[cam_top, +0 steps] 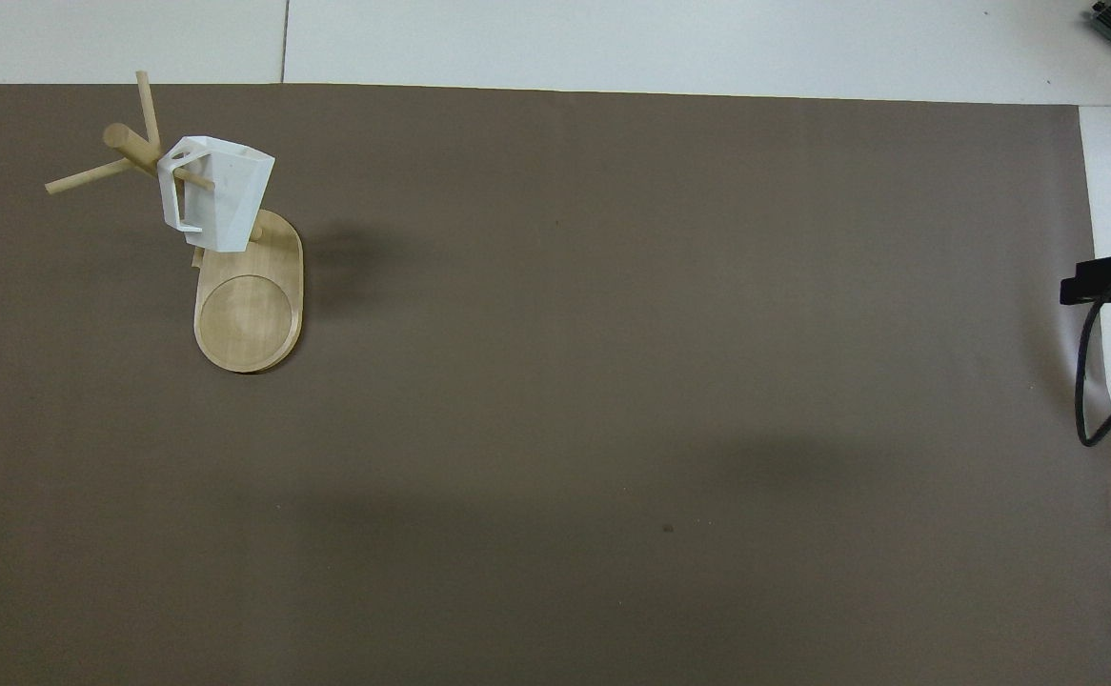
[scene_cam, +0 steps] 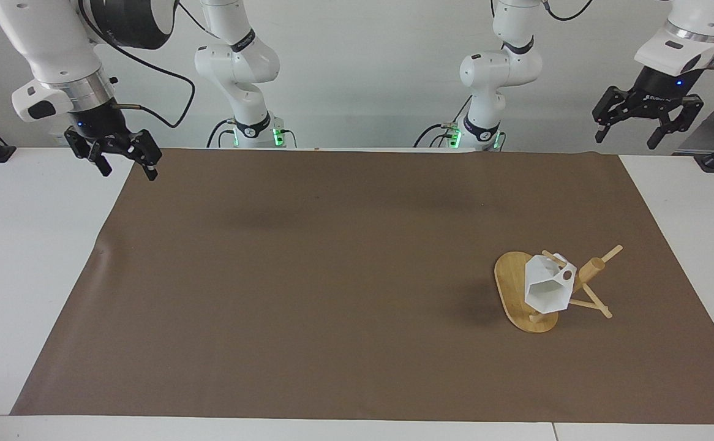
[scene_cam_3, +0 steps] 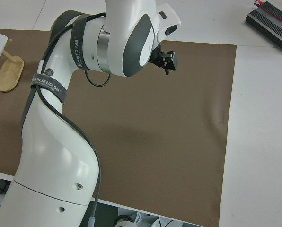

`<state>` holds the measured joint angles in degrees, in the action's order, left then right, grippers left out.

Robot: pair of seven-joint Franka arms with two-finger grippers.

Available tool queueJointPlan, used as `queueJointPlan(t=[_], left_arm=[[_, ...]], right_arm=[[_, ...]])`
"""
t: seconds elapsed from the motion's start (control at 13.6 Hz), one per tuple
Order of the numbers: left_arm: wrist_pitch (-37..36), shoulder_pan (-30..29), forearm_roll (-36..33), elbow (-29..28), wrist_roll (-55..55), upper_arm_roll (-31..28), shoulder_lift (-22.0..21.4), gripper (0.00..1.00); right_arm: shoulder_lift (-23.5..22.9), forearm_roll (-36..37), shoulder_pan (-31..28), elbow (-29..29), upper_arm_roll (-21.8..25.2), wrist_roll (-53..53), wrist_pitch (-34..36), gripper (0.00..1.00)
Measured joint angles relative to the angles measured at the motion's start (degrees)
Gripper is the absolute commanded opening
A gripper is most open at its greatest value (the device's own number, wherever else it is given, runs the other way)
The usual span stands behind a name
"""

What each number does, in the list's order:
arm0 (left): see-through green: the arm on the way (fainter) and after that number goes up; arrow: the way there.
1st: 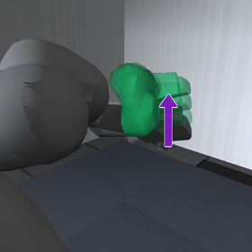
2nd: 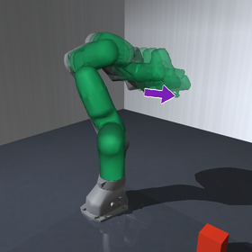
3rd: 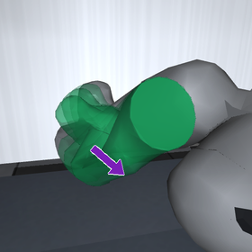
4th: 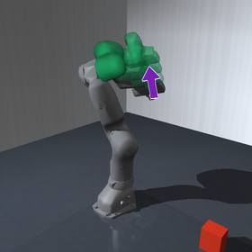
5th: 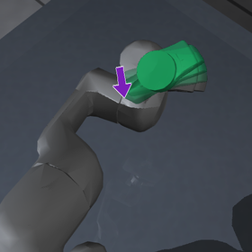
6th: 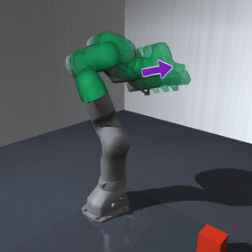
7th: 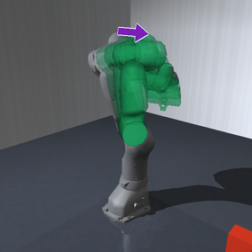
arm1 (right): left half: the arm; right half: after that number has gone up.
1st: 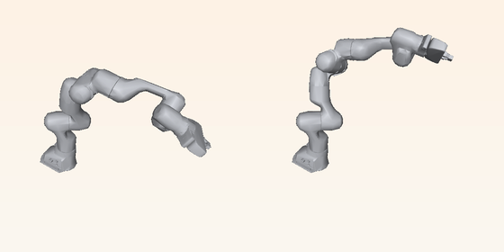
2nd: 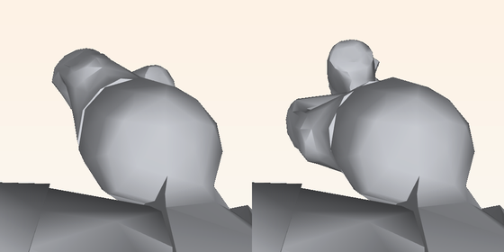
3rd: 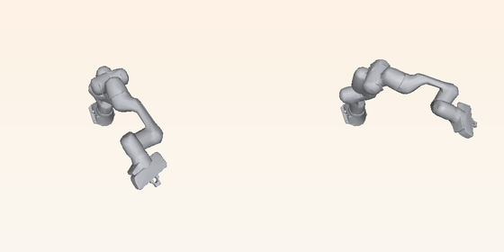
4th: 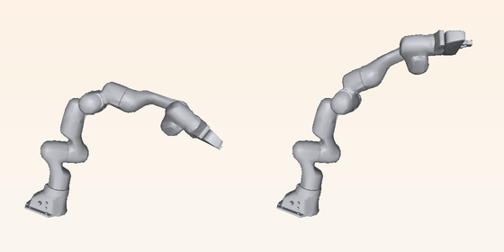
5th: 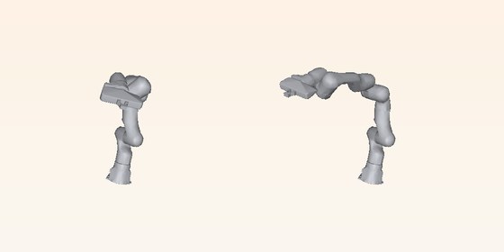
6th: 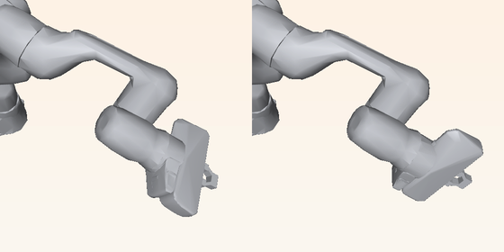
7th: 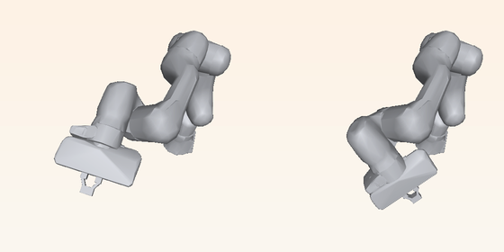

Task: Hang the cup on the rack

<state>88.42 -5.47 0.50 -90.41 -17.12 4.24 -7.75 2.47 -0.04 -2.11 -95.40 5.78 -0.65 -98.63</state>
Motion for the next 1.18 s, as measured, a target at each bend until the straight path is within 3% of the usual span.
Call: queueJointPlan(t=[0.37,0.66,0.96,1.18], left_arm=[[-5.73,1.61,0.53,1.74,0.82,-0.29,0.69,1.0],[-6.88,13.08,0.51,2.33,1.07,-13.01,1.02,1.0],[-6.61,13.82,0.51,2.59,1.08,-13.71,1.49,1.0],[-6.33,14.0,0.51,4.65,1.15,-13.39,4.52,1.0]], right_arm=[[0.0,0.0,0.0,0.0,0.0,0.0,0.0,1.0],[0.0,0.0,0.0,0.0,0.0,0.0,0.0,1.0],[0.0,0.0,0.0,0.0,0.0,0.0,0.0,1.0],[0.0,0.0,0.0,0.0,0.0,0.0,0.0,1.0]])
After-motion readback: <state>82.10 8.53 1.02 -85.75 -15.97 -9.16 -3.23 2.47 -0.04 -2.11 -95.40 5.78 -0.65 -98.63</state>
